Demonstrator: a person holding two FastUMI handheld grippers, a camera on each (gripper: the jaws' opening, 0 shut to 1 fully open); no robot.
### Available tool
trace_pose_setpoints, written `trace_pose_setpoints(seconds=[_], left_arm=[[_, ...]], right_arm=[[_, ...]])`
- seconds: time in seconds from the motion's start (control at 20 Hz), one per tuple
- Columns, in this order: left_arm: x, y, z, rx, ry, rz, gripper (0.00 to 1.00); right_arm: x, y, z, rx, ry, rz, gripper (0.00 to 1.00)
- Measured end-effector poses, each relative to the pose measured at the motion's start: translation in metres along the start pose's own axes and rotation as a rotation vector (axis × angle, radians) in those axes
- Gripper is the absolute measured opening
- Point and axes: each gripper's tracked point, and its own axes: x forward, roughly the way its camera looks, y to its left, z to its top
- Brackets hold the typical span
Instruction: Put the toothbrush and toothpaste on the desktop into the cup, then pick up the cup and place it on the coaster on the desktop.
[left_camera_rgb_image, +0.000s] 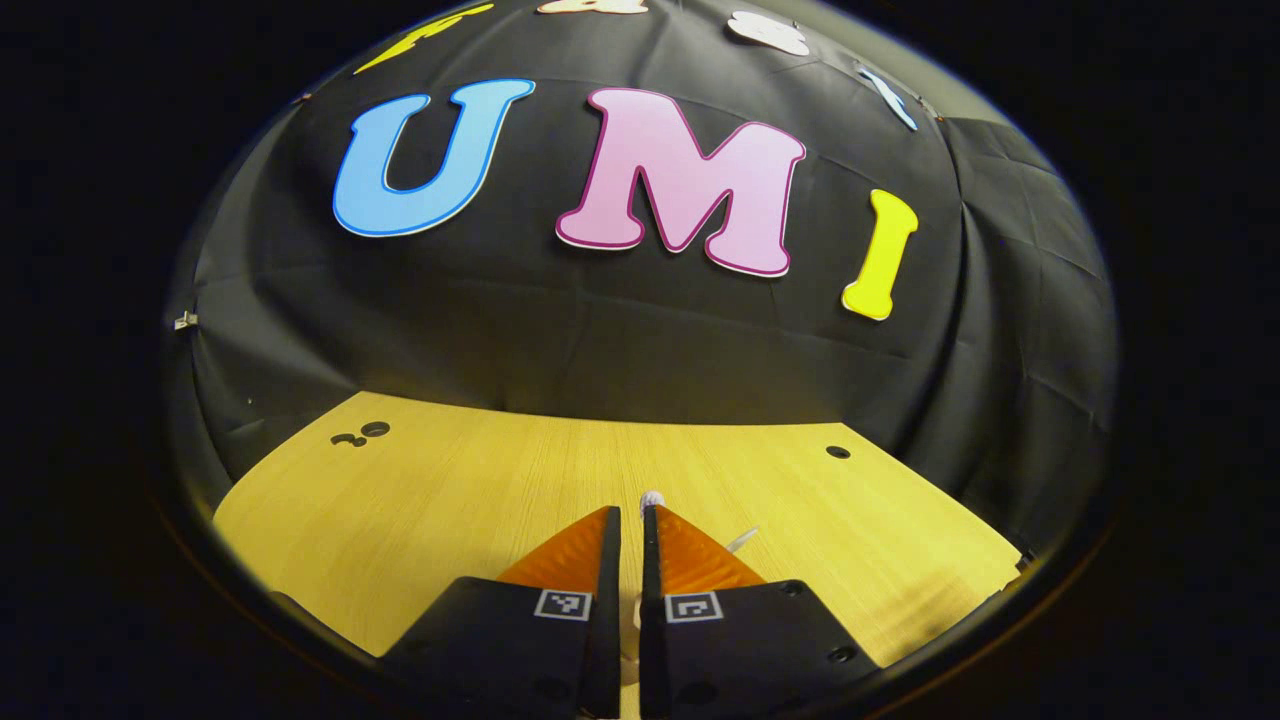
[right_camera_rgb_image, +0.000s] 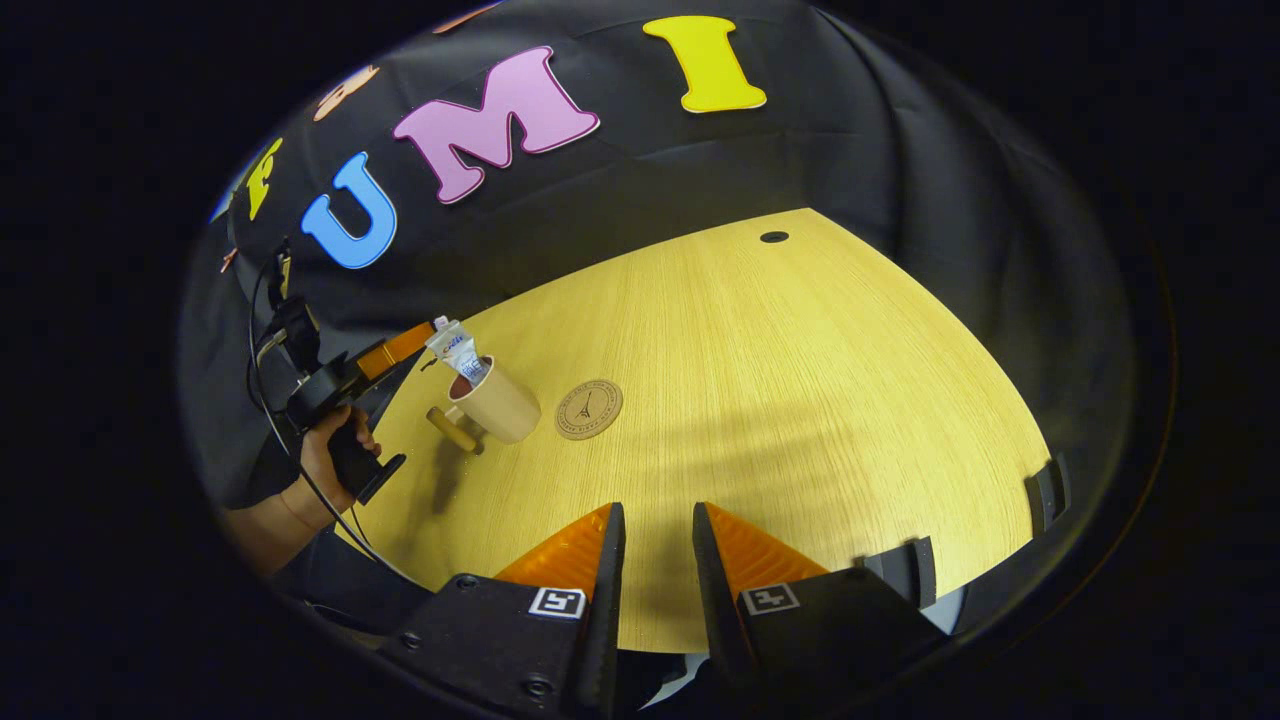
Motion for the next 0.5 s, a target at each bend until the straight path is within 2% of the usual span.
trace_pose_setpoints(seconds=[0.15, 0.2, 0.3, 0.35, 0.4, 0.5], left_arm=[[-0.017, 0.000, 0.000, 0.014, 0.047, -0.033, 0.16], [-0.023, 0.001, -0.002, 0.031, 0.071, -0.044, 0.17], [-0.035, 0.004, -0.007, 0.084, 0.119, -0.060, 0.26], [-0.040, 0.004, -0.009, 0.111, 0.146, -0.074, 0.25], [-0.047, 0.003, -0.013, 0.131, 0.177, -0.089, 0.38], [-0.057, -0.005, -0.027, 0.150, 0.271, -0.160, 0.48]], right_arm=[[0.004, 0.005, 0.005, 0.002, -0.006, 0.014, 0.41], [0.005, 0.006, 0.006, 0.003, -0.006, 0.019, 0.42], [0.009, 0.010, 0.008, 0.004, -0.005, 0.026, 0.41], [0.010, 0.011, 0.008, 0.005, -0.004, 0.031, 0.42], [0.011, 0.013, 0.010, 0.004, -0.009, 0.036, 0.42], [0.013, 0.013, 0.009, -0.001, -0.007, 0.039, 0.42]])
